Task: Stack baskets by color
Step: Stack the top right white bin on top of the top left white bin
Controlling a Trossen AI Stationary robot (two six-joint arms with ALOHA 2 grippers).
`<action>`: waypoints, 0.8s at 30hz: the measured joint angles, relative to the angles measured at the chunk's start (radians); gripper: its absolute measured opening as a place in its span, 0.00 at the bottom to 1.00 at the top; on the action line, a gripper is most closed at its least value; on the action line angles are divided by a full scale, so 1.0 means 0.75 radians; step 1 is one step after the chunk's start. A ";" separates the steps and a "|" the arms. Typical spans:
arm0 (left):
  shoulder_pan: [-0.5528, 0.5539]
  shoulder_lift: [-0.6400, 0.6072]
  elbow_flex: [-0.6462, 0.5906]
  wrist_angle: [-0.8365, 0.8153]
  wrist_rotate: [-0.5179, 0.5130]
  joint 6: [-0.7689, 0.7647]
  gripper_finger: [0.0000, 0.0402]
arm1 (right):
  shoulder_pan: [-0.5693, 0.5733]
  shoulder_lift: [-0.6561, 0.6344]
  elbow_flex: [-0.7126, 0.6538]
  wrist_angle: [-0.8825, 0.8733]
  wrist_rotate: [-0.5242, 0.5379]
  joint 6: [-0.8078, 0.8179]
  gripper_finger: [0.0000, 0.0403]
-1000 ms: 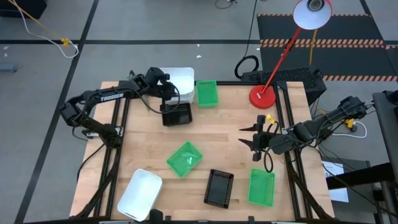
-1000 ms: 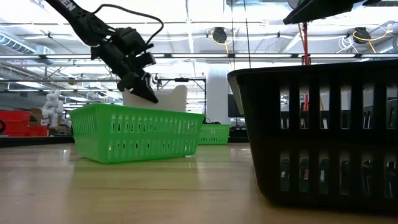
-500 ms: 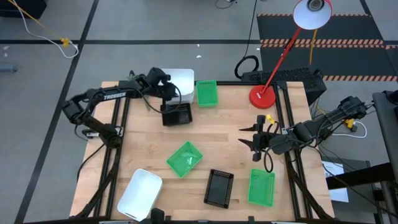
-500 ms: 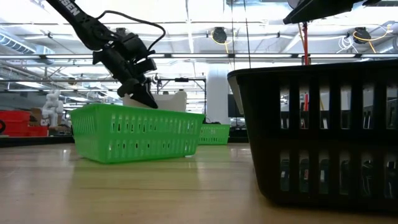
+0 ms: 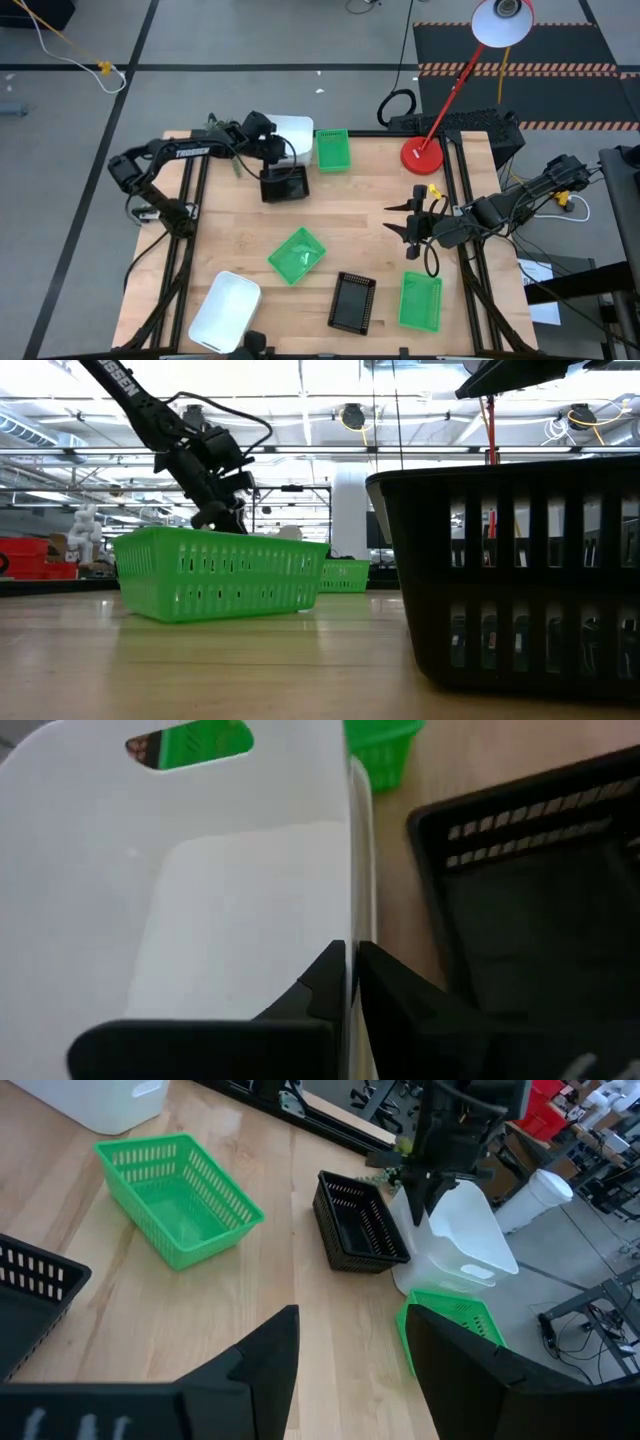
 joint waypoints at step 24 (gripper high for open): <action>-0.014 0.010 0.000 0.063 -0.125 -0.185 0.36 | 0.000 0.001 0.000 -0.001 0.000 0.000 0.44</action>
